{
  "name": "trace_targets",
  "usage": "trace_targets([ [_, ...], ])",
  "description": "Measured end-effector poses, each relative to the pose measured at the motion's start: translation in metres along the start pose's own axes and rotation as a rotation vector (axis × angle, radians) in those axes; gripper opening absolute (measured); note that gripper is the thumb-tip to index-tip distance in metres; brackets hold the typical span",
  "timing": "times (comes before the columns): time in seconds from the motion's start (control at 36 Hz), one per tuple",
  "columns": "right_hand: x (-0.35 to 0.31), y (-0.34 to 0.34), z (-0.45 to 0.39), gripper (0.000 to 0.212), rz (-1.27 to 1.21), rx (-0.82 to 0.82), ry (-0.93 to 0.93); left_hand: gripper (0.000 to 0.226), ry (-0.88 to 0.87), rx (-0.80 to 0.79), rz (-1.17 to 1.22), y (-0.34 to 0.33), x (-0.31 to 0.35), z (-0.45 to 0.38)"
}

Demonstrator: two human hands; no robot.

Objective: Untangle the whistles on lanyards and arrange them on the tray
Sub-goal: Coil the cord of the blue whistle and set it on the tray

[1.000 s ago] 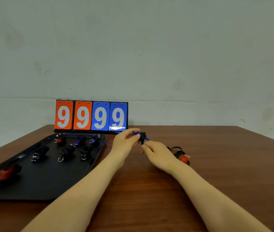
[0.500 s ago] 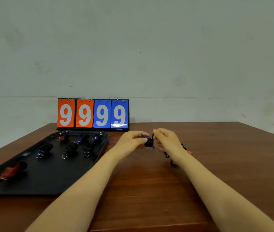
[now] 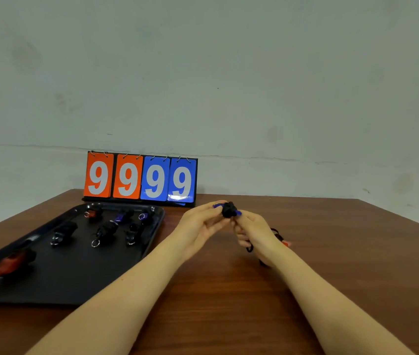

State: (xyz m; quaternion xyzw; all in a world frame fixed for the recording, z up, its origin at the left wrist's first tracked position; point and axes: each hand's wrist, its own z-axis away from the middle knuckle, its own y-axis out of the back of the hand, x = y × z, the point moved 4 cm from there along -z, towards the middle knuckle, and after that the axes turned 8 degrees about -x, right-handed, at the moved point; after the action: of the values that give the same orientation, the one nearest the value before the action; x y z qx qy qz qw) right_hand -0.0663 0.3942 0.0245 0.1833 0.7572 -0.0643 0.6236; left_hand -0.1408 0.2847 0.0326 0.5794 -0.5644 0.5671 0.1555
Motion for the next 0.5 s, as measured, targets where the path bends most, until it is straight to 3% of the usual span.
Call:
trace_targets([
  [0.08,0.003,-0.003,-0.001,0.036,0.119,-0.032,-0.008,0.019,-0.044,0.036,0.060,0.002,0.000,-0.002],
  [0.22,0.002,-0.011,-0.001,0.038,0.636,-0.054,0.130,0.021,-0.095,0.146,-0.067,0.010,0.000,-0.002],
  [0.5,-0.001,-0.012,-0.003,0.027,0.798,-0.023,0.190,0.022,-0.176,0.317,-0.666,0.026,0.007,-0.006],
])
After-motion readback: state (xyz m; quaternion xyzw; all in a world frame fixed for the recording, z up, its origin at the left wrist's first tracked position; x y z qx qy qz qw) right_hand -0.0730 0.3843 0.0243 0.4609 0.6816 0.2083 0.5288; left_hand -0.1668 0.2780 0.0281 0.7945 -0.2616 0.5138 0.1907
